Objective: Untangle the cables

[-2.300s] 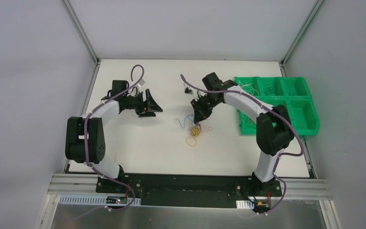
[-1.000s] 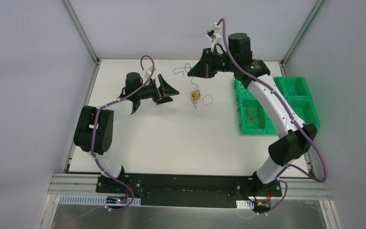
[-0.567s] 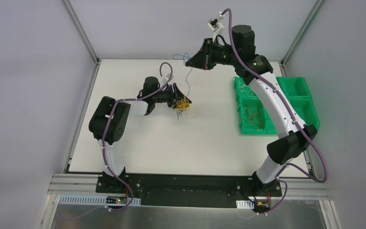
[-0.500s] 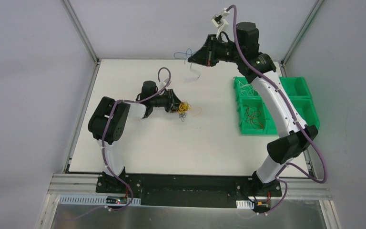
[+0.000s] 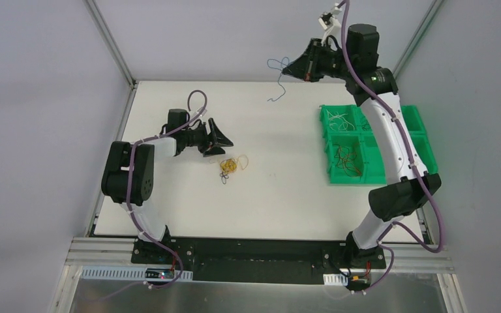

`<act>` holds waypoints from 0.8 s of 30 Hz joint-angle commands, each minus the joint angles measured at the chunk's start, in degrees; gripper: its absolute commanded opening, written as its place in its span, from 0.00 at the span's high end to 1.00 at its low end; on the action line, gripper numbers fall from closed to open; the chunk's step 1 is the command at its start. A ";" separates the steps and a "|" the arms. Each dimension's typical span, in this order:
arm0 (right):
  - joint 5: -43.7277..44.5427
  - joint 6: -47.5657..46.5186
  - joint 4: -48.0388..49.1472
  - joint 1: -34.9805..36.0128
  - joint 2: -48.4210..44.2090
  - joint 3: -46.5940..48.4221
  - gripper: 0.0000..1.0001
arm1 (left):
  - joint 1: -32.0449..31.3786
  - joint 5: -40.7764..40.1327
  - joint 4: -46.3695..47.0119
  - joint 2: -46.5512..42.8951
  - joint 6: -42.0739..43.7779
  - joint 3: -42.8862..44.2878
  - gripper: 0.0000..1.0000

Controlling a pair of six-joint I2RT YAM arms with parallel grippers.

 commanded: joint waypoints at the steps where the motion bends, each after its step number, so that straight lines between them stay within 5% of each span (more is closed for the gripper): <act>1: 4.50 -7.38 -10.07 -7.08 -2.72 0.55 1.00 | 0.19 -3.50 -13.54 -2.45 12.10 6.18 0.28; 14: 22.93 -28.12 -20.50 -33.05 -4.97 -4.20 1.00 | 0.23 -1.79 -24.22 -1.50 19.10 13.57 0.14; 17: 27.68 -30.81 -18.51 -38.00 -2.84 -4.04 1.00 | 0.23 -0.96 -29.17 -0.75 23.04 16.59 0.11; 19: 29.94 -31.44 -14.40 -40.53 -1.46 -5.07 1.00 | 0.24 -0.74 -32.62 -0.42 25.75 18.22 0.01; 24: 34.11 -32.47 -4.80 -43.83 3.55 -8.39 1.00 | 0.53 -1.20 -40.62 1.54 31.17 23.08 0.01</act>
